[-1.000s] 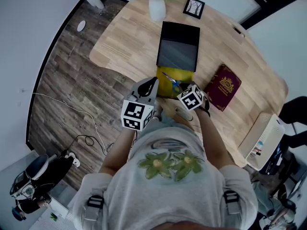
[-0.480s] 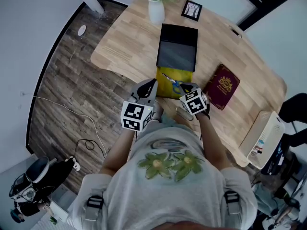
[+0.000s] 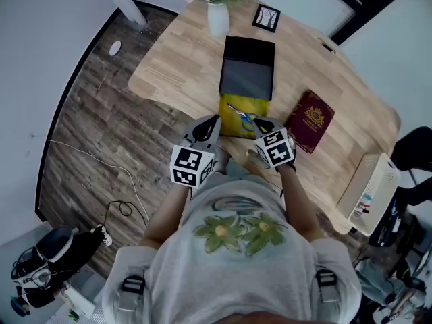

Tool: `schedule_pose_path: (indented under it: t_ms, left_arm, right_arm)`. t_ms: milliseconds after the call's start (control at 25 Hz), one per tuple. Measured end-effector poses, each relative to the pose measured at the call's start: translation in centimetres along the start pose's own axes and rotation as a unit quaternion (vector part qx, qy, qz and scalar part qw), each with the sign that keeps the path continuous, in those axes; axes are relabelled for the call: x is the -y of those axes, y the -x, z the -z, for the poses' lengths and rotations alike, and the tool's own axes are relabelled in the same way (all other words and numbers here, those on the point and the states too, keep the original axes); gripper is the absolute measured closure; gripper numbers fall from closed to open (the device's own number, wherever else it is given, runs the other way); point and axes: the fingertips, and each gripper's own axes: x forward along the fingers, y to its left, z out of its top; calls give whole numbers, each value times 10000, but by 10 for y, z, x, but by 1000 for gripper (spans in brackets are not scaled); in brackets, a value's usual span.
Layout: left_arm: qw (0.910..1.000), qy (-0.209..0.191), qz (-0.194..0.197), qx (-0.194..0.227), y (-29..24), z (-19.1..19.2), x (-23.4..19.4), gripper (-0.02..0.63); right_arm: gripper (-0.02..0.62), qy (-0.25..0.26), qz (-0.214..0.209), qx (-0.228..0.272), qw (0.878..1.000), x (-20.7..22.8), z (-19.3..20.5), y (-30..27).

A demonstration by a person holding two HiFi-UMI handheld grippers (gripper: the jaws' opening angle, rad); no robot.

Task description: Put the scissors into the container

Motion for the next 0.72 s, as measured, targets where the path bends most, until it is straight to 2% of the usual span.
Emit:
schedule_pose_path:
  t_ms: [720]
  left_arm:
    - [9999, -72, 100, -56, 17, 9, 17, 598]
  right_arm:
    - [591, -101, 214, 193, 9995, -10, 13, 23]
